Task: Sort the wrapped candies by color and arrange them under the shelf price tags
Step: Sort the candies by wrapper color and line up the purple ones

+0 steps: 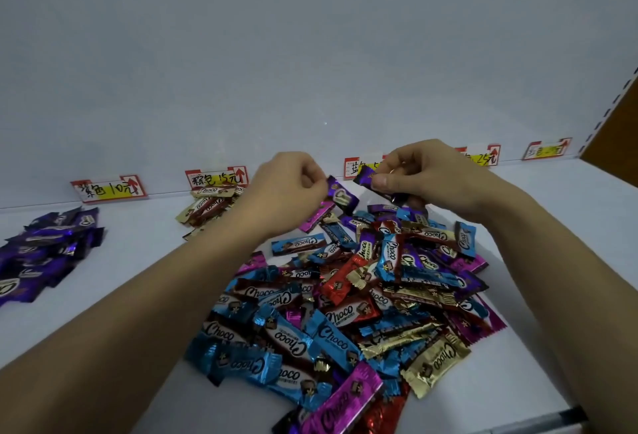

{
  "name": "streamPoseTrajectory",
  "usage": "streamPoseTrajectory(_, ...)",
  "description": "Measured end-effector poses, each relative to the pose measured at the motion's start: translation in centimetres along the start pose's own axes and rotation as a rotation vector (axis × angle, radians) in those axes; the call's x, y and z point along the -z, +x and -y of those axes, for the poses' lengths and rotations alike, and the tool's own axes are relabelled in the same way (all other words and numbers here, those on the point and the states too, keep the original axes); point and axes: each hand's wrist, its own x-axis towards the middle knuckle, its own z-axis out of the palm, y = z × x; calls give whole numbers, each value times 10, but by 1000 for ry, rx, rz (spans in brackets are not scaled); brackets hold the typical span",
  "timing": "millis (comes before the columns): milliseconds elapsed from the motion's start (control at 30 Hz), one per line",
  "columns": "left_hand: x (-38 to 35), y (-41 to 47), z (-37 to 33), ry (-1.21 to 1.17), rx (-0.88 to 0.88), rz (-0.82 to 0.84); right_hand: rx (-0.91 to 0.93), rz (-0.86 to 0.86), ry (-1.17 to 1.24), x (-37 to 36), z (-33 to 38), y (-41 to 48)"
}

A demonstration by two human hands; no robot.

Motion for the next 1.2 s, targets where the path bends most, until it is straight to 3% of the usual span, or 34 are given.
streamPoseTrajectory(200,53,-37,31,-170,129,-237,68,-71,174,-49,30,-7)
streamPoseTrajectory(433,116,-112,81,-226,271,-447,157,131,-62,-107,85,11)
streamPoseTrajectory(567,144,-150,112,-288,378,-565,160,216,-35,-163,114,37)
streamPoseTrajectory(667,165,-168,136,-191,389,-707,127,254,7,-208,132,61)
streamPoseTrajectory(767,178,-181,153,77,365,-811,93,257,13,-250,150,82)
streamPoseTrajectory(867,178,-190,157,295,266,-809,43,254,31,-283,161,96)
streamPoseTrajectory(1000,173,-198,170,523,139,-666,-31,225,76,-308,165,106)
streamPoseTrajectory(1200,167,-194,177,653,111,-482,63,240,-50,-305,161,108)
